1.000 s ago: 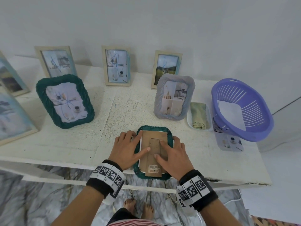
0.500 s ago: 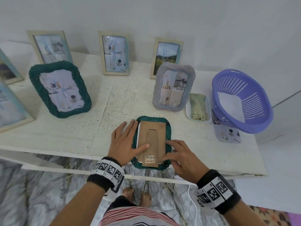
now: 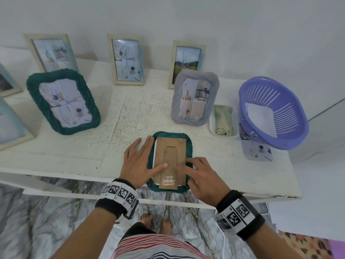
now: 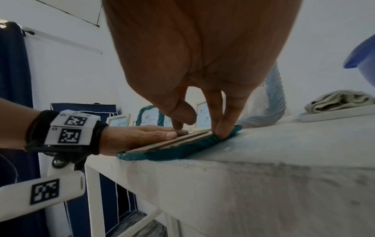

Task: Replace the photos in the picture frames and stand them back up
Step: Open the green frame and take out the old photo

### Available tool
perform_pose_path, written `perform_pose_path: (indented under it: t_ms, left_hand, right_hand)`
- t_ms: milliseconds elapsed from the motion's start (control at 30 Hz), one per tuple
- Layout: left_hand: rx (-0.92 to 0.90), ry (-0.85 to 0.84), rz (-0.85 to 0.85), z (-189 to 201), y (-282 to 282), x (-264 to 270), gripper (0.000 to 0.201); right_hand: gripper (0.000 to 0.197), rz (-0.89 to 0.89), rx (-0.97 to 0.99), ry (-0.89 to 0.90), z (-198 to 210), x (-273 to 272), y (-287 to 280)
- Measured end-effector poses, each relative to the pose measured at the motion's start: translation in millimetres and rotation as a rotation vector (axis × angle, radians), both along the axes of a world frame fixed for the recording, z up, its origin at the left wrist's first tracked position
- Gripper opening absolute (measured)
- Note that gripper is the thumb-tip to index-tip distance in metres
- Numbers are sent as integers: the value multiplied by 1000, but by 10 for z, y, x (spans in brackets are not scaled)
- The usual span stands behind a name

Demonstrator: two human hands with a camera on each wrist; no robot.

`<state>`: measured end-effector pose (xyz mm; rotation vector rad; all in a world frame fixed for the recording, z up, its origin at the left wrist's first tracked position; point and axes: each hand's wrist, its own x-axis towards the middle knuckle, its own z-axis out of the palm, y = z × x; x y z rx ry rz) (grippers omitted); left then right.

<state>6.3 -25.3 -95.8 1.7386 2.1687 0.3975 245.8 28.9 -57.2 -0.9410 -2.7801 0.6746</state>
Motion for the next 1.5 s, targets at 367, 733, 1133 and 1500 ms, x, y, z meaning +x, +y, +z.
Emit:
perform_pose_path:
  t_ms: [367, 733, 1133, 1500]
  left_hand:
    - [-131, -184, -208, 186, -218, -256, 126]
    - [-118, -199, -340, 141, -256, -324, 97]
    - [-65, -121, -408, 43, -319, -390, 79]
    - [14, -20, -400, -5, -352, -374, 75]
  right_hand:
    - [40, -152, 142, -49, -30, -203, -191]
    - [28, -242, 167, -106, 44, -320, -233]
    - [71, -387, 173, -216, 95, -702, -299]
    - [64, -574, -238, -19, 174, -632, -227]
